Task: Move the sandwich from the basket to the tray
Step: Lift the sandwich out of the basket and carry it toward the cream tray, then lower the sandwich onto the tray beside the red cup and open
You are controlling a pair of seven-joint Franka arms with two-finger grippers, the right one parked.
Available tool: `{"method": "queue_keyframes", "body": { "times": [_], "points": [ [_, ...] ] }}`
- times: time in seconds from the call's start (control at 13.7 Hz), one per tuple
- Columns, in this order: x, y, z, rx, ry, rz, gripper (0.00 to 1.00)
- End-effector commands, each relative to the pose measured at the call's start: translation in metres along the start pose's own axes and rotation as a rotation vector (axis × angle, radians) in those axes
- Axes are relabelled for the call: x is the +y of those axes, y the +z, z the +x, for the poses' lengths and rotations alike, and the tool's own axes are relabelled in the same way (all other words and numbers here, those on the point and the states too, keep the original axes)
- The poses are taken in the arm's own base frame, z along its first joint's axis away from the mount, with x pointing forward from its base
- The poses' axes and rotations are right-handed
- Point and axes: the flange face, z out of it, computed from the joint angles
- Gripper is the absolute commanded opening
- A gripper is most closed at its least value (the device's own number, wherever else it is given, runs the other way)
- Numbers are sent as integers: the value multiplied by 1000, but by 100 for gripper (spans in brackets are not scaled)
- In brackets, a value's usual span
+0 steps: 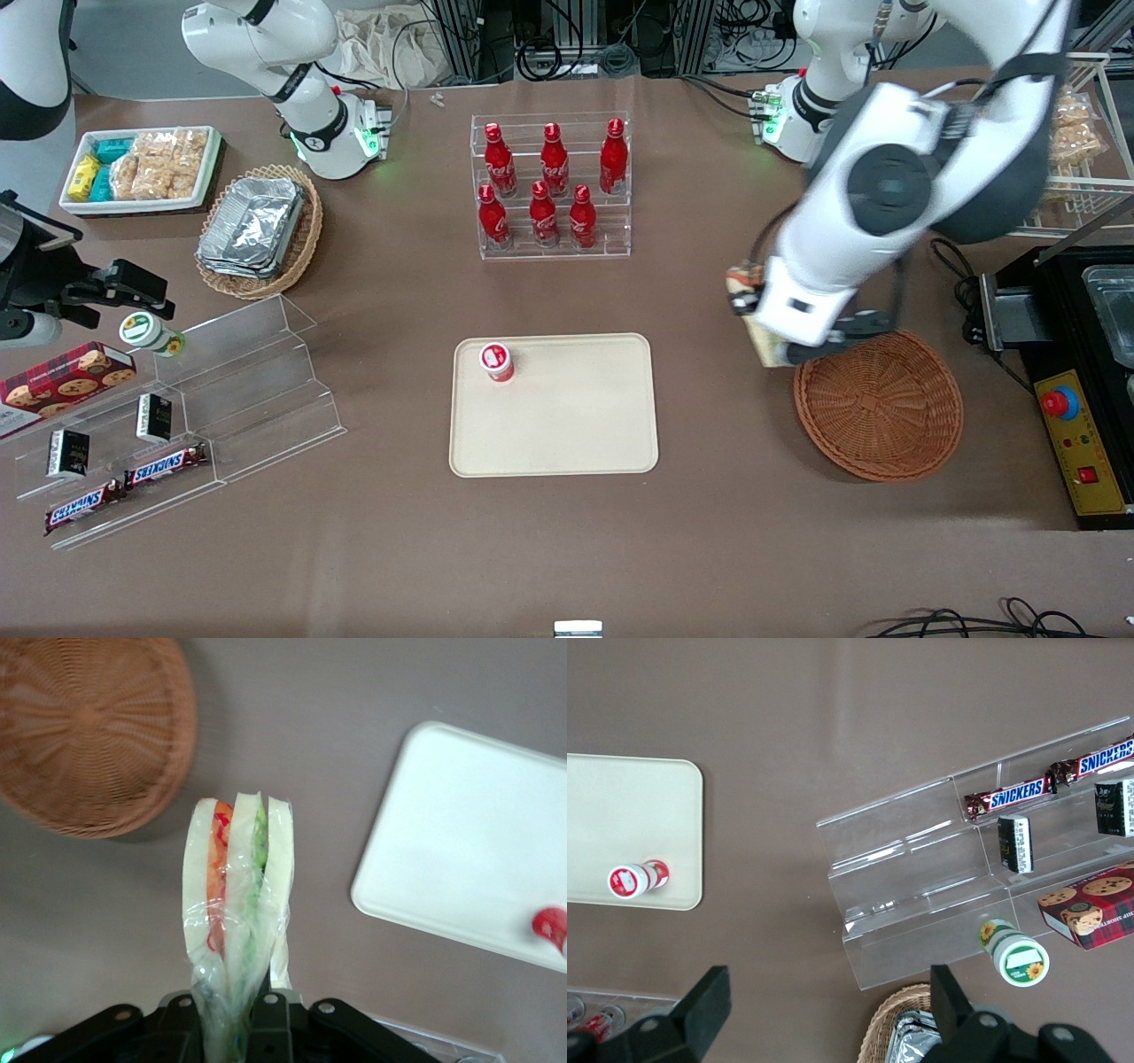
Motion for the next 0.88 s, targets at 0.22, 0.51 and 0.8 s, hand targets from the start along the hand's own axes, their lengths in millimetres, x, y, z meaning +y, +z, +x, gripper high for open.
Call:
{"method": "queue_keyframes", "body": {
  "times": [0.22,0.51,0.8],
  "points": [
    [94,85,-13,-2,135,-78,0],
    [132,183,-5,62,238,-47,0],
    [143,240,5,98,291,-66,0]
  ]
}}
